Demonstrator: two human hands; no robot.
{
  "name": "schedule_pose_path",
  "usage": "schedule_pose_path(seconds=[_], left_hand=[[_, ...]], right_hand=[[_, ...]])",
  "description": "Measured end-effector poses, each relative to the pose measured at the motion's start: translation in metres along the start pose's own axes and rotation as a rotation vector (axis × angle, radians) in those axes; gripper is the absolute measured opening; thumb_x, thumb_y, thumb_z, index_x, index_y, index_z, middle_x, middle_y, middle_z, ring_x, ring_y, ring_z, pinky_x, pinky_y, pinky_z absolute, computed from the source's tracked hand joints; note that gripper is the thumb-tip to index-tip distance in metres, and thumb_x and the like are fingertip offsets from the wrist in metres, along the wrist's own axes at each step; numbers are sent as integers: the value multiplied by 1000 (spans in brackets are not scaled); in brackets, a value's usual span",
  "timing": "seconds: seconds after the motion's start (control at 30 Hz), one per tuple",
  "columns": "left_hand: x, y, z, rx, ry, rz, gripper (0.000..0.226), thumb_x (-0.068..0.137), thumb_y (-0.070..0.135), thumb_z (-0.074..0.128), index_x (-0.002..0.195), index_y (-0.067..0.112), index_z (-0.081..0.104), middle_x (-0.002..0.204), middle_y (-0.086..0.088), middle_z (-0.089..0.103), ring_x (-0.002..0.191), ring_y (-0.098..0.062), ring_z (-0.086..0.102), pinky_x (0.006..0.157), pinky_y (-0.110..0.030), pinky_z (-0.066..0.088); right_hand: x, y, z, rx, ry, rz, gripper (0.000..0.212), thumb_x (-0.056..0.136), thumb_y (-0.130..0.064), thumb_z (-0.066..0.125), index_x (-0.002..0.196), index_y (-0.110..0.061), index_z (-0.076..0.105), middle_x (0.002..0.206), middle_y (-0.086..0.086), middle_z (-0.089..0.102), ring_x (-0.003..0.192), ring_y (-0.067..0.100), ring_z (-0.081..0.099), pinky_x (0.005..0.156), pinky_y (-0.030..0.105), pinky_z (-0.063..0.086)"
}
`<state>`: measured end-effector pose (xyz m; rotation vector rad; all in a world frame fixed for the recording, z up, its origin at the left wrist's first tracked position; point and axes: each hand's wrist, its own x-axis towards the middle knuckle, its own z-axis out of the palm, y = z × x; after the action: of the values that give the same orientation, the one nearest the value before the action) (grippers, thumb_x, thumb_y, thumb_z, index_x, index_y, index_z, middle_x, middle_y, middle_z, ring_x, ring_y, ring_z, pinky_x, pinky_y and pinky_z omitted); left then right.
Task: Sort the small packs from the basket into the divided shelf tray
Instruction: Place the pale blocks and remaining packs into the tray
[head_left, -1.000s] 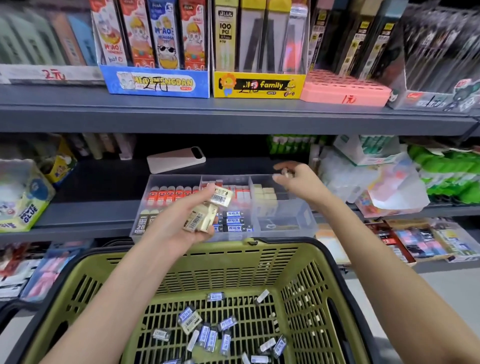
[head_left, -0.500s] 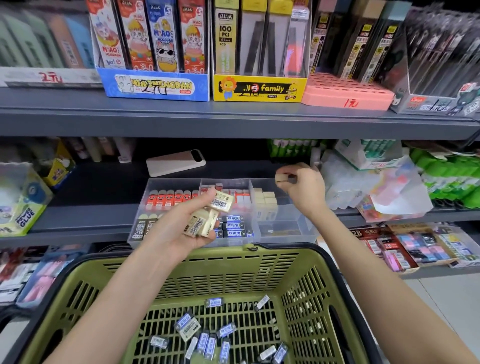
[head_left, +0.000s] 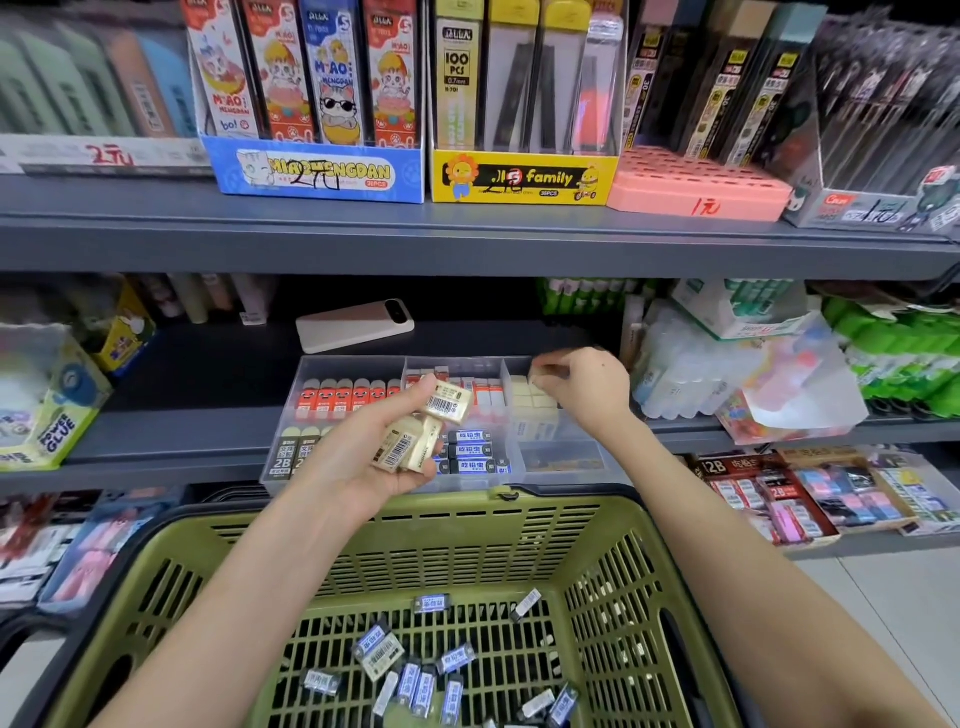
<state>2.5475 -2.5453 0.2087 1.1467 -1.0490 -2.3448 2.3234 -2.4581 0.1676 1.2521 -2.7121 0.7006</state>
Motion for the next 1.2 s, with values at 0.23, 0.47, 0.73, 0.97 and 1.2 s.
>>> schedule_pose_path(seconds=[0.23,0.47,0.73,0.97,1.2], left_hand=[[0,-2,1,17,-27,-3,44,53,31,81,88,7,70,67,-7,70,65,-21,59,41,-25,47],[-2,-6,5,8,-42,-13,47,51,34,81,89,7,70,68,-8,68,57,-19,61,41,-25,47],[-6,-16,15,67,-89,6,34,52,35,82,77,13,74,75,-7,61,66,-19,56,46,-25,50],[-6,-12,8,102,-133,-11,41,50,45,80,74,13,78,96,-14,56,78,-21,53,49,-25,51],[-7,-13,9,104,-122,-25,45,42,45,82,73,12,78,90,-13,59,76,-21,54,48,-25,51]], right_hand=[[2,4,1,-133,-220,-46,34,95,-23,41,122,-30,61,127,-4,61,117,22,54,98,32,34],[-40,-43,-34,507,-58,-19,34,97,-37,43,90,-18,71,83,-5,72,81,14,63,77,32,48],[-88,-68,-46,970,-215,86,5,85,-19,67,87,-15,69,79,11,69,68,10,60,57,16,46],[-33,8,-68,372,71,92,12,82,-29,70,87,-18,73,76,-3,70,68,10,60,62,25,46],[-5,20,-51,-282,-353,-186,22,92,-35,52,94,-29,73,105,-11,71,100,18,61,93,35,36]])
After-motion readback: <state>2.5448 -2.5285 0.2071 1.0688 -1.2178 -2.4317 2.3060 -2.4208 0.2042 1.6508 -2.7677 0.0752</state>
